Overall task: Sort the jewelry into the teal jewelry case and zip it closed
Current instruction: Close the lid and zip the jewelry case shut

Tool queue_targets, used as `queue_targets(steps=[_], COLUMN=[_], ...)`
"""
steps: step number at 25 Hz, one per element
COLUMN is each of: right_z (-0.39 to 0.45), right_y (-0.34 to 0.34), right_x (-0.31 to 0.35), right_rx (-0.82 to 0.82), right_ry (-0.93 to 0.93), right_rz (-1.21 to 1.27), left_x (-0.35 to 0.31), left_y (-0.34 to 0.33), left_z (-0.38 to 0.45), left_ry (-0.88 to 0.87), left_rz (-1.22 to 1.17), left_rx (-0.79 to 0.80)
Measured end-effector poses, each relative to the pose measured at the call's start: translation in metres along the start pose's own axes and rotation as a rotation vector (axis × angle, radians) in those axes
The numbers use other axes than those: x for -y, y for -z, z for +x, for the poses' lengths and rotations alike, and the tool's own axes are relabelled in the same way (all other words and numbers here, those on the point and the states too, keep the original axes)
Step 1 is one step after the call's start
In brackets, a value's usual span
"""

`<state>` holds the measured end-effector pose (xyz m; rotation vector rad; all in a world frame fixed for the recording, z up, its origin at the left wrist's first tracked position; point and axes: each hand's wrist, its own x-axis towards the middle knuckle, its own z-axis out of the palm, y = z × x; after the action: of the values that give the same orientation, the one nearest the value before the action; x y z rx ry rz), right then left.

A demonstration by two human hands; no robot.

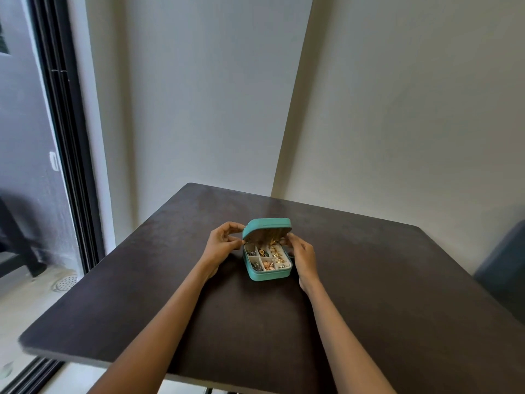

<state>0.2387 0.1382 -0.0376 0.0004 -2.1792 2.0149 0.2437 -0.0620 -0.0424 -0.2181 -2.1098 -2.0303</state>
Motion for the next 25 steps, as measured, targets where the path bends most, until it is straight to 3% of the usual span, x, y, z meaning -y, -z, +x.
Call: queue_targets(steps=[10, 15, 21, 25], right_z=[-0.018, -0.027, -0.026, -0.025], right_y=[0.011, 0.012, 0.015, 0.015], right_x=[-0.005, -0.007, -0.012, -0.008], right_rx=[-0.002, 0.017, -0.041, -0.084], right_ry=[0.019, 0.105, 0.101, 0.105], right_rz=[0.05, -0.099, -0.12, -0.1], left_x=[-0.001, -0.002, -0.005, 0.002], left_y=[-0.006, -0.008, -0.009, -0.02], left_z=[-0.021, -0.032, -0.034, -0.031], left_ry=[0.017, 0.02, 0.107, 0.037], left_rz=[-0.044, 0.183, 0.245, 0.497], left_rx=[0.06, 0.219, 0.289, 0.194])
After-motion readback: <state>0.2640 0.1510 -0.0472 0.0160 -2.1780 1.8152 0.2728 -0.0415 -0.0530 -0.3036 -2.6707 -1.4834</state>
